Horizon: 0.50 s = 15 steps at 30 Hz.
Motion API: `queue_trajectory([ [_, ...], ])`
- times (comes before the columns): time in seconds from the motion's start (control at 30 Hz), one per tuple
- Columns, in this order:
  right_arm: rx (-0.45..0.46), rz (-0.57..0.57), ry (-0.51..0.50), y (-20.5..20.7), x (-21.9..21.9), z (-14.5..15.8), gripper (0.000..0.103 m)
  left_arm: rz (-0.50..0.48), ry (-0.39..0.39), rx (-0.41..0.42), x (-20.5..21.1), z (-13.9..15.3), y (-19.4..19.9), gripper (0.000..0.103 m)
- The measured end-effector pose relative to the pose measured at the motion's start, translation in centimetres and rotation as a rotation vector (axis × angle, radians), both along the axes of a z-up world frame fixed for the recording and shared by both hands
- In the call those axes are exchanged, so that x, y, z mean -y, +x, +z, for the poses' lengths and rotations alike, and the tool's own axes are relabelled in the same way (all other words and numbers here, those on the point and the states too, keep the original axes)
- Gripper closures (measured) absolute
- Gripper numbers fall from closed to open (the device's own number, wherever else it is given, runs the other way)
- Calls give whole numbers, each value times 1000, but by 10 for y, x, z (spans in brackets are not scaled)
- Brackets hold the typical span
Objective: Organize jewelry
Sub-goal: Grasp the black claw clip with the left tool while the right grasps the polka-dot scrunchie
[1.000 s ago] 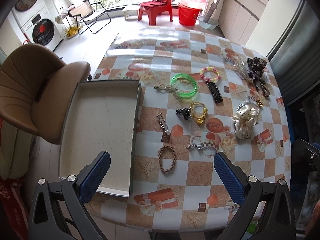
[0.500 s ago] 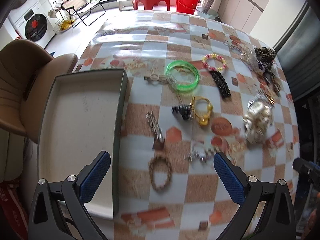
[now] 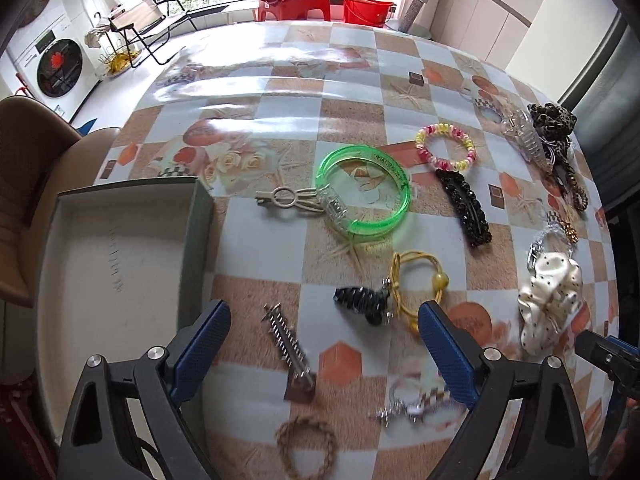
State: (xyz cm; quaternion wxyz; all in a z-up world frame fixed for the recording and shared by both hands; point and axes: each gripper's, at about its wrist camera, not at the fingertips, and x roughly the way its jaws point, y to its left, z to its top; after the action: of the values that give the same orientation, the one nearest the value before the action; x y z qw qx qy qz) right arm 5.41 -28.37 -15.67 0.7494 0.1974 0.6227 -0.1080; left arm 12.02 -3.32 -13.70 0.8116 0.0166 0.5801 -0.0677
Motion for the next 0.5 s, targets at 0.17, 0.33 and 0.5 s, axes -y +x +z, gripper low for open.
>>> queue_trajectory([
  [0.17,0,-15,2,19,0,-18,0,-22,-10,2,6,-12,8,16],
  [0.33,-14,-20,-5,31,-1,-35,0,-26,-15,-16,8,-23,11,20],
  [0.5,-17,-17,-12,37,-3,-42,1,-35,-30,-22,7,-27,8,36],
])
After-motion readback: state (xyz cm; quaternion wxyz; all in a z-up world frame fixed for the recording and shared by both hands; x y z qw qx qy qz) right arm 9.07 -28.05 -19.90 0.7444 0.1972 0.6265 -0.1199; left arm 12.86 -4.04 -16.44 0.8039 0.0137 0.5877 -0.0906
